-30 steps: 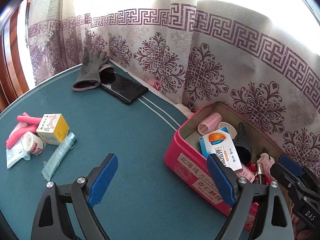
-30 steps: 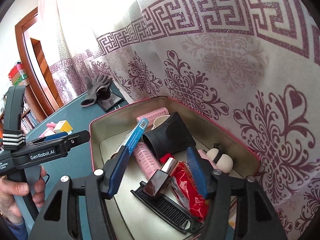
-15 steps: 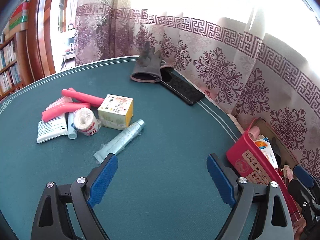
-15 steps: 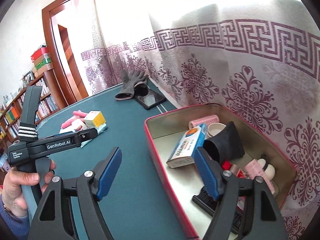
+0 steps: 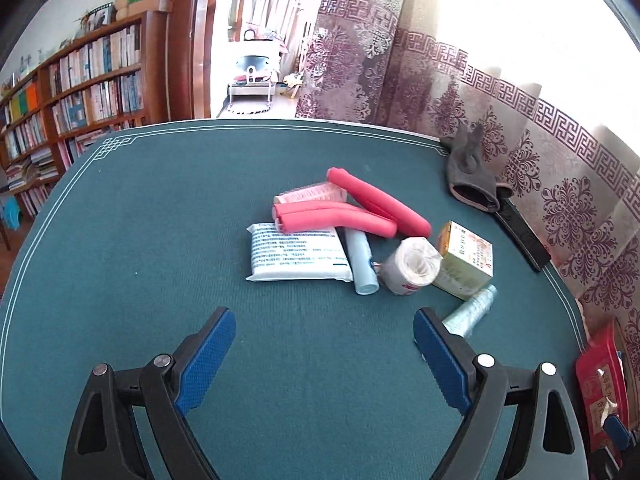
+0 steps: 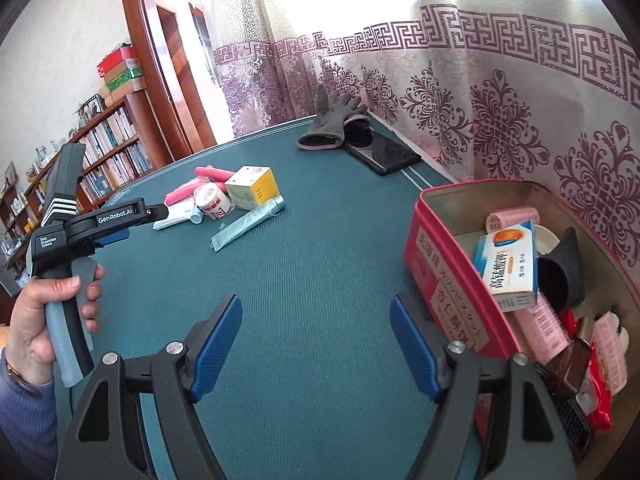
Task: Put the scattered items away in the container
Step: 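Move both open tools back over the remaining items on the table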
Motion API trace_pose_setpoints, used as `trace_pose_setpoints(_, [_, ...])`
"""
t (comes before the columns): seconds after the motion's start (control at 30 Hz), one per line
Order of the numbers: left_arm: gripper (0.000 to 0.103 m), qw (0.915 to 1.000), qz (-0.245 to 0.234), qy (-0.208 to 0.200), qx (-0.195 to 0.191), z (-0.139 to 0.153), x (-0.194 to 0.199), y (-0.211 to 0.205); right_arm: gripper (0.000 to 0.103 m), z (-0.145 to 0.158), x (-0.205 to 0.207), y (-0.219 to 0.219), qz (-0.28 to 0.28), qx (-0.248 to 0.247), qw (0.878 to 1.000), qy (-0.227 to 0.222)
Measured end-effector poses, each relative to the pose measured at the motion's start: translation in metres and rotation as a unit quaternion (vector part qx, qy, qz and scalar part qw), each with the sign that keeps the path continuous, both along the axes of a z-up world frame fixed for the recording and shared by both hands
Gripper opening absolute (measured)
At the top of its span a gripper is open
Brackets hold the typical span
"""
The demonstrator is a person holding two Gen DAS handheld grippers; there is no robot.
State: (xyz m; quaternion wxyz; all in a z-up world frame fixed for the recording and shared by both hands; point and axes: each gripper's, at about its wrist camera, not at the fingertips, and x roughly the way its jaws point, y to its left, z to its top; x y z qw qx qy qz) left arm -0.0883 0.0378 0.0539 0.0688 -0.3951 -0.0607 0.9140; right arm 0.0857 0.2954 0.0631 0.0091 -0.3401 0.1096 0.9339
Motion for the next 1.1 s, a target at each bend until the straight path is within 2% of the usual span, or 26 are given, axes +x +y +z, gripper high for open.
trace_pose_setpoints(0.2, [0.092, 0.9997, 0.022, -0.01, -0.003, -0.009, -0.023, -0.017, 0.08, -0.006, -0.01, -0.008, 0.008, -0.001, 1.0, -0.012])
trace_pose_setpoints(0.7, [0.092, 0.9987, 0.022, -0.028, -0.038, -0.03, -0.081, 0.005, 0.08, -0.025, -0.031, -0.006, 0.012, -0.012, 0.999, -0.039])
trace_pose_setpoints(0.87, [0.092, 0.9981, 0.023, -0.036, -0.044, -0.039, -0.094, 0.006, 0.08, -0.029, -0.037, -0.007, 0.016, -0.016, 0.999, -0.046])
trace_pose_setpoints(1.0, [0.092, 0.9971, 0.025, -0.031, -0.066, -0.042, -0.099, 0.006, 0.08, -0.032, -0.04, -0.008, 0.018, -0.019, 0.998, -0.05])
trace_pose_setpoints(1.1, [0.092, 0.9974, 0.024, -0.028, -0.062, -0.042, -0.099, 0.002, 0.08, -0.032, -0.042, -0.009, 0.02, -0.019, 0.998, -0.051])
